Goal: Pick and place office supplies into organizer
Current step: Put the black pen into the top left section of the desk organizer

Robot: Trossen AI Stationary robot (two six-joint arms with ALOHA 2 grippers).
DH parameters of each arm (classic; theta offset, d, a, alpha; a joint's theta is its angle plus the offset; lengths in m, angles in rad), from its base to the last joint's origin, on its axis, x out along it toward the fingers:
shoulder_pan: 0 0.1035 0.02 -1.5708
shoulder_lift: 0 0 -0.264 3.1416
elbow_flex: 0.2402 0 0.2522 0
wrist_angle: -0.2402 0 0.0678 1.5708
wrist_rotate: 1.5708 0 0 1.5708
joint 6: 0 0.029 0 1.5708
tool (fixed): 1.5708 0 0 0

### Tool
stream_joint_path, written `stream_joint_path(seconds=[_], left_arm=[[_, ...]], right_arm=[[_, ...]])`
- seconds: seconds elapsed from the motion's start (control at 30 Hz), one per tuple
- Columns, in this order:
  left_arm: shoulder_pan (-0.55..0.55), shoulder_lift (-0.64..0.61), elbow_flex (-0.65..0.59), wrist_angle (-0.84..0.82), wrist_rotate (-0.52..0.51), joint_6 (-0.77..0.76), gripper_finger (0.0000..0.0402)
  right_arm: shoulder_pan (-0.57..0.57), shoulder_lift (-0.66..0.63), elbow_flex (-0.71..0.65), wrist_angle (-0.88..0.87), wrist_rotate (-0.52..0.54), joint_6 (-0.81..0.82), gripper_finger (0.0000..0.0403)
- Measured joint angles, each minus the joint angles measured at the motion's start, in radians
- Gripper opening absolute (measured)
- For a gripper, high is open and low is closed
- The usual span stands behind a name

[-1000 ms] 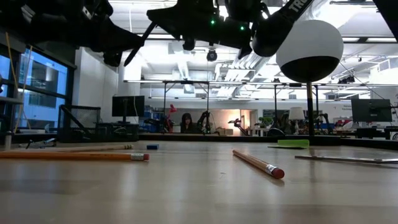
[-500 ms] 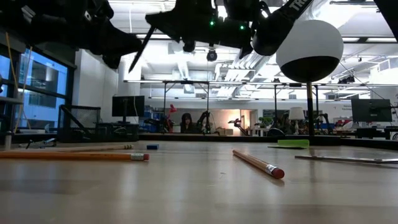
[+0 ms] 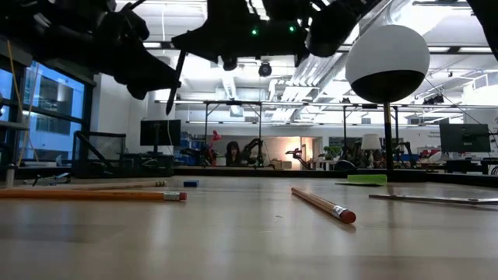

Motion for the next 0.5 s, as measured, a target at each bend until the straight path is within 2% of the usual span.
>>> stream_joint_path(seconds=[0.3,0.5], left_arm=[[0.000,0.005,0.000,0.100,0.023,0.000,0.0122],[0.000,0.043,0.000,0.090,0.050,-0.007,0.0075]], right_arm=[[0.001,0.000,0.015,-0.049,0.001,0.011,0.0019],[0.002,0.000,0.015,-0.045,0.000,0.026,0.0019]])
